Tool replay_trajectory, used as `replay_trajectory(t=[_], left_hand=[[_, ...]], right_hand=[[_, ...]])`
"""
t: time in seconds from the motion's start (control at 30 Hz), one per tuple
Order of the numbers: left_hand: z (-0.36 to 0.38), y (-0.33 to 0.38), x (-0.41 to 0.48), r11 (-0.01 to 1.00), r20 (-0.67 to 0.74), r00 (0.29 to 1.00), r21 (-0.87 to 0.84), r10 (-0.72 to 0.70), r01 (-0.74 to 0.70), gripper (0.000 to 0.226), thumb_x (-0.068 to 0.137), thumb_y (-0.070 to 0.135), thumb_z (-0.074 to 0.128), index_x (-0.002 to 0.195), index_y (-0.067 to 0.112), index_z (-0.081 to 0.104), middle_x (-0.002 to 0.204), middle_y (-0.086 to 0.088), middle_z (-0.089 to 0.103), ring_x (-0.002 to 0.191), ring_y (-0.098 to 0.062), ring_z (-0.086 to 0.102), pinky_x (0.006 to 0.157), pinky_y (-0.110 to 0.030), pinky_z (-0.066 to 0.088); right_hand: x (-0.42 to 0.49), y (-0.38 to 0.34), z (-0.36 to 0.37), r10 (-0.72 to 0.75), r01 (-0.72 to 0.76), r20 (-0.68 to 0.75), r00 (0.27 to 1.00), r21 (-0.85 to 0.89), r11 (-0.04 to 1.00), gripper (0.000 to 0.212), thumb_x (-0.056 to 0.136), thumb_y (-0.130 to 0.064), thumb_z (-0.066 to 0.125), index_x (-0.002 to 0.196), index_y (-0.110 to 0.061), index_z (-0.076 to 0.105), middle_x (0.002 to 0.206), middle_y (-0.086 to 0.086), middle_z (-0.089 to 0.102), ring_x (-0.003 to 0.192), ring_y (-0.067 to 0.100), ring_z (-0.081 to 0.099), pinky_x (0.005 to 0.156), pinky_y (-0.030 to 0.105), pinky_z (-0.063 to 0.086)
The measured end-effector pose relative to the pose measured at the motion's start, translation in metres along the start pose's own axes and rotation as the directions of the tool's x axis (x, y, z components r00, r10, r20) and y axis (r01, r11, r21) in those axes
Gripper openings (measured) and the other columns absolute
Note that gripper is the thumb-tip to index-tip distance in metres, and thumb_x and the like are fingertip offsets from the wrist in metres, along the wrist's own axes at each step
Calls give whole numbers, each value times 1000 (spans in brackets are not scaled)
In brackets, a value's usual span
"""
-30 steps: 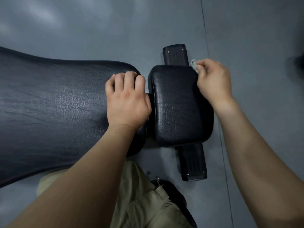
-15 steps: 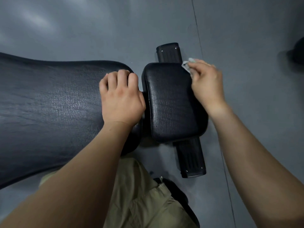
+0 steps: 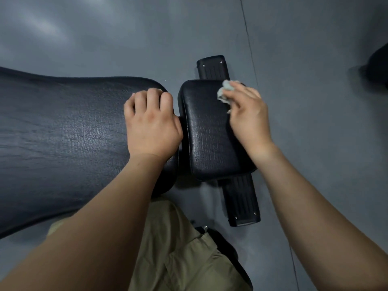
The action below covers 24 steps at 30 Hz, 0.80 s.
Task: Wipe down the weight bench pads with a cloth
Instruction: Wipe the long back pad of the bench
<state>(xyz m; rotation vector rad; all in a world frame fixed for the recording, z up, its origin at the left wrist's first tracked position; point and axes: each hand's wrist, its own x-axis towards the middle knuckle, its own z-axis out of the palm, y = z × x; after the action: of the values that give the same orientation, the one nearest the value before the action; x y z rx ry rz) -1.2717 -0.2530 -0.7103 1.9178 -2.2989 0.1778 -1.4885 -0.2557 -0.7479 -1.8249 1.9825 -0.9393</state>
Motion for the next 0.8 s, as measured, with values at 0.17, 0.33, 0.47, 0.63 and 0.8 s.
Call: replay_trajectory(t=[0.17, 0.33, 0.47, 0.63, 0.8], left_hand=[[1, 0, 1, 1000, -2, 1000, -1, -2, 2, 27, 86, 21, 46, 107, 10, 57, 119, -10, 57, 108, -36, 50, 102, -49, 35], [1, 0, 1, 1000, 4, 1000, -10, -4, 4, 25, 86, 21, 48, 107, 10, 57, 121, -10, 56, 109, -35, 49, 104, -49, 33], [1, 0, 1, 1000, 7, 1000, -1, 0, 0, 26, 86, 21, 48, 108, 10, 57, 120, -10, 56, 109, -36, 49, 103, -49, 34], [-1, 1, 0, 1000, 10, 1000, 6, -2, 2, 26, 86, 20, 49, 108, 10, 56, 121, -11, 56, 110, -36, 48, 103, -49, 33], [-1, 0, -1, 1000, 24, 1000, -4, 6, -5, 27, 87, 19, 47, 110, 9, 57, 123, -11, 56, 112, -36, 49, 105, -49, 33]], right_hand=[[-9, -44, 26, -96, 97, -41, 995, 18, 995, 35, 83, 13, 49, 99, -5, 75, 120, 11, 71, 117, 31, 61, 108, 29, 43], [-6, -22, 12, -165, 164, 34, 986, 46, 985, 34, 86, 13, 56, 104, -8, 76, 125, 9, 70, 117, 29, 62, 106, 32, 46], [3, 13, -8, 115, -119, -91, 989, -41, 992, 36, 88, 7, 50, 104, -12, 76, 125, 7, 70, 114, 28, 63, 103, 9, 35], [-24, -33, 15, -3, 6, -76, 997, 34, 999, 39, 80, 15, 48, 98, -8, 74, 122, 8, 70, 114, 30, 61, 104, 31, 46], [-23, -6, -2, -63, 63, -2, 998, 29, 998, 35, 88, 11, 53, 106, -7, 76, 127, 8, 69, 118, 28, 61, 107, 26, 43]])
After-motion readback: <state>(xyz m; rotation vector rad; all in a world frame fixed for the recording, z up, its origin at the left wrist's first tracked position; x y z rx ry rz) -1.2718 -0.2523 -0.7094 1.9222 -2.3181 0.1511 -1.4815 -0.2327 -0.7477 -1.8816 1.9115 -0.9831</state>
